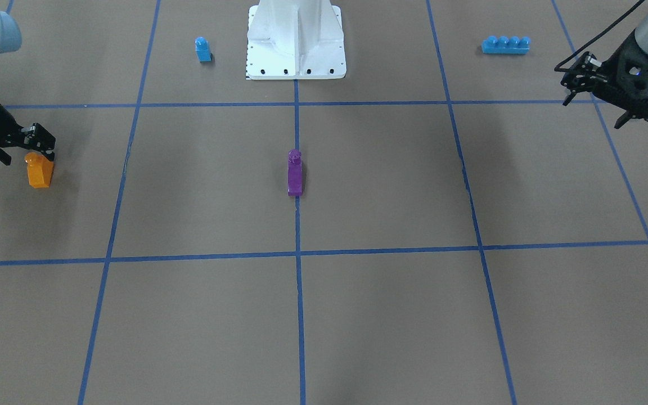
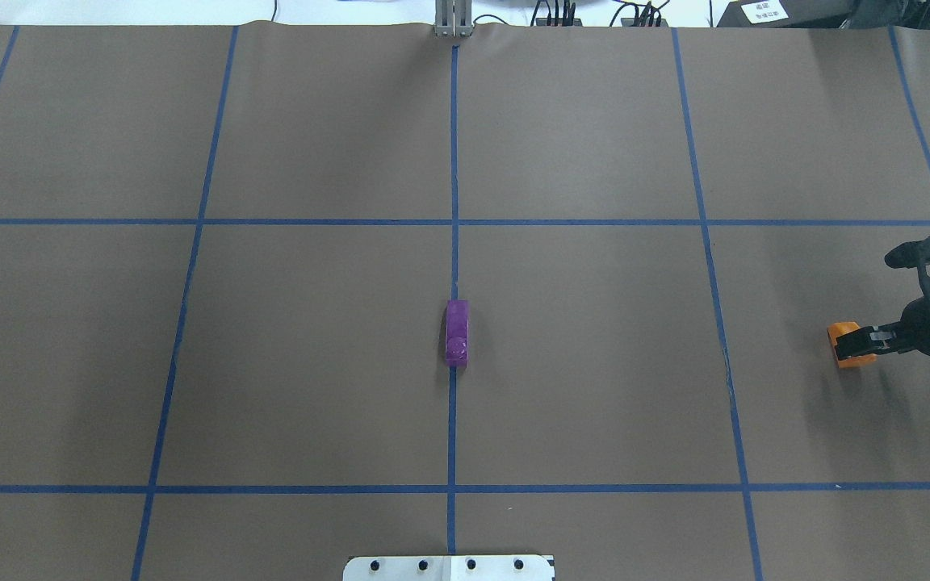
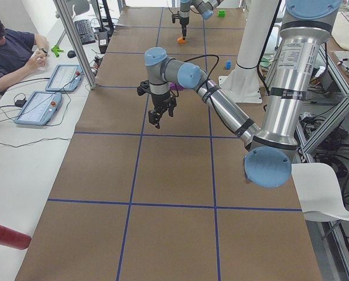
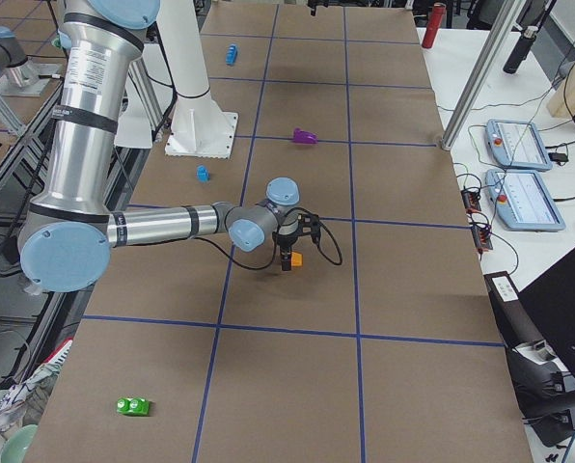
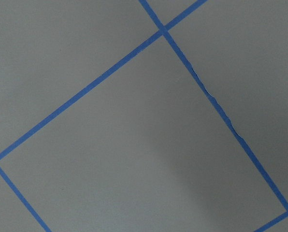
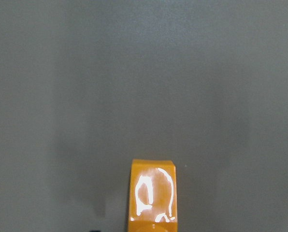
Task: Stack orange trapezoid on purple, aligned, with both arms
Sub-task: 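Lower the right gripper onto the orange trapezoid block and grasp it, then carry the orange block with the right gripper over the purple block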
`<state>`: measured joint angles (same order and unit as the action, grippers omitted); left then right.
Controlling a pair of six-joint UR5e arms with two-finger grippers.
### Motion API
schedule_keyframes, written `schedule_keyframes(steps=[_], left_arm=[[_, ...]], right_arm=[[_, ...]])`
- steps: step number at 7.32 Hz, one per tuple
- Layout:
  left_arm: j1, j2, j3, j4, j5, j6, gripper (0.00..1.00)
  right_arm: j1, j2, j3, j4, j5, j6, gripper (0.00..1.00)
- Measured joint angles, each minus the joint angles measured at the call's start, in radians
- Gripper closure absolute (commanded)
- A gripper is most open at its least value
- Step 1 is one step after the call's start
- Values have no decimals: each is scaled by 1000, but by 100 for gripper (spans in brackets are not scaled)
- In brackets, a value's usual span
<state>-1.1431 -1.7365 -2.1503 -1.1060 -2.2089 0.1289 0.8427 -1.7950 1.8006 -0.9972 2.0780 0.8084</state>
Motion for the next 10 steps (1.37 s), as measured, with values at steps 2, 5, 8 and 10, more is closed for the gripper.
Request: schedule_keyframes(steps=[2, 5, 8, 10], left_arm=[[1, 0, 2, 0, 0, 0, 0], [2, 0, 3, 0, 0, 0, 0], [-59, 42, 29, 0, 2, -8, 0], [-186, 73, 65, -1, -42, -6, 0]], right_arm=[[-4, 8, -8, 0, 0, 0, 94], [-7, 23, -9, -1, 3, 0, 100], [-5, 133, 16, -120, 23, 1, 100], [-4, 243, 82, -317, 33, 5, 100]])
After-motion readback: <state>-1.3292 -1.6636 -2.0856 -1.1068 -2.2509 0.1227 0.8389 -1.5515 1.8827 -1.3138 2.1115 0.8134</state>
